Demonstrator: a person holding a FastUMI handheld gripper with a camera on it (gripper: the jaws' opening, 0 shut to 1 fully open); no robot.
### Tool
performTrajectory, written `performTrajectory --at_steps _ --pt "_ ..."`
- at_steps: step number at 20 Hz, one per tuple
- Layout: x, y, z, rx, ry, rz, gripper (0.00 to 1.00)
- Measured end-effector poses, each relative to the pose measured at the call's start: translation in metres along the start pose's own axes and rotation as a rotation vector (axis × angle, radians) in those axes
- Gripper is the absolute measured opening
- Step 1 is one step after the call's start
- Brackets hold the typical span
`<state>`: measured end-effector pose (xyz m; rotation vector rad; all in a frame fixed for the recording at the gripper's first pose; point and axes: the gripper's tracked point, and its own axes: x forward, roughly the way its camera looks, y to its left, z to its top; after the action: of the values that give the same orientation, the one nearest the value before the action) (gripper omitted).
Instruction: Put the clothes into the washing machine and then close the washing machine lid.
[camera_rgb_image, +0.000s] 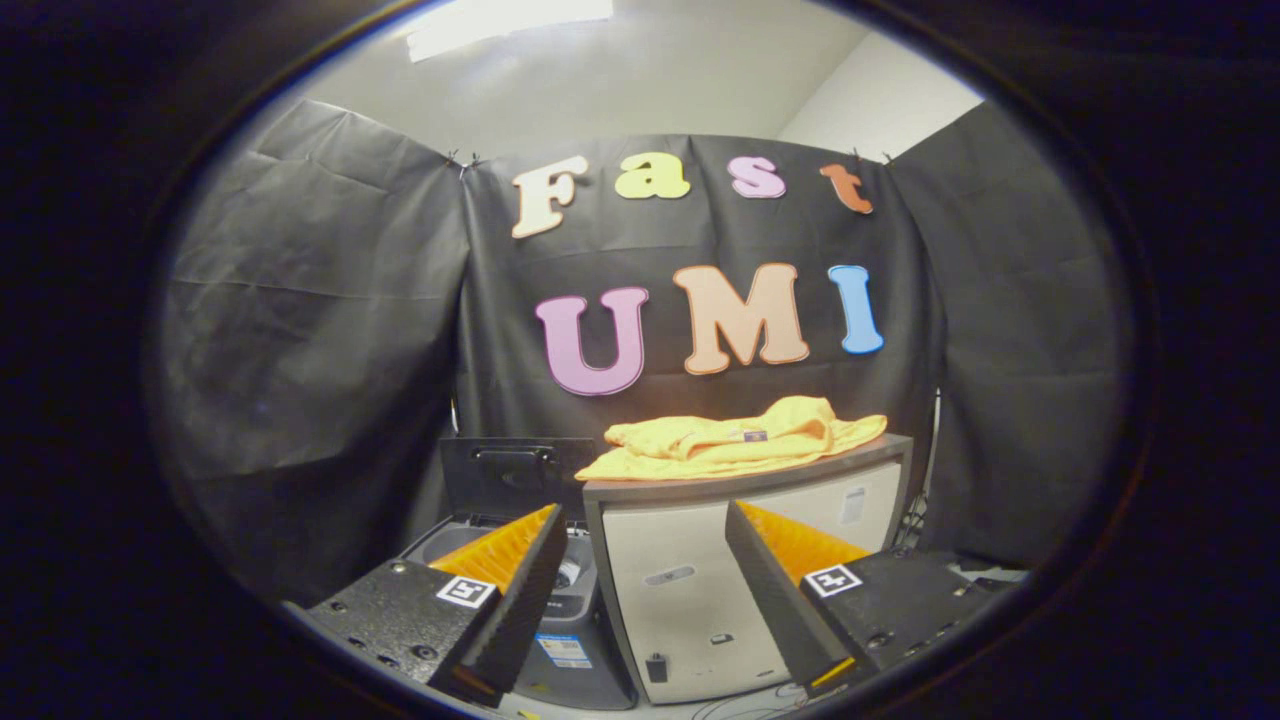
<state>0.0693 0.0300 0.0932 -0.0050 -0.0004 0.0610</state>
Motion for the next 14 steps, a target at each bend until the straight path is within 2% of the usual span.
performTrajectory --at_steps 11,14 --pt "0.15 -0.055 0.028 -0.054 0.222 -0.041 0.97" --pt "0.193 -0.069 0.028 -0.025 0.283 -0.046 0.97"
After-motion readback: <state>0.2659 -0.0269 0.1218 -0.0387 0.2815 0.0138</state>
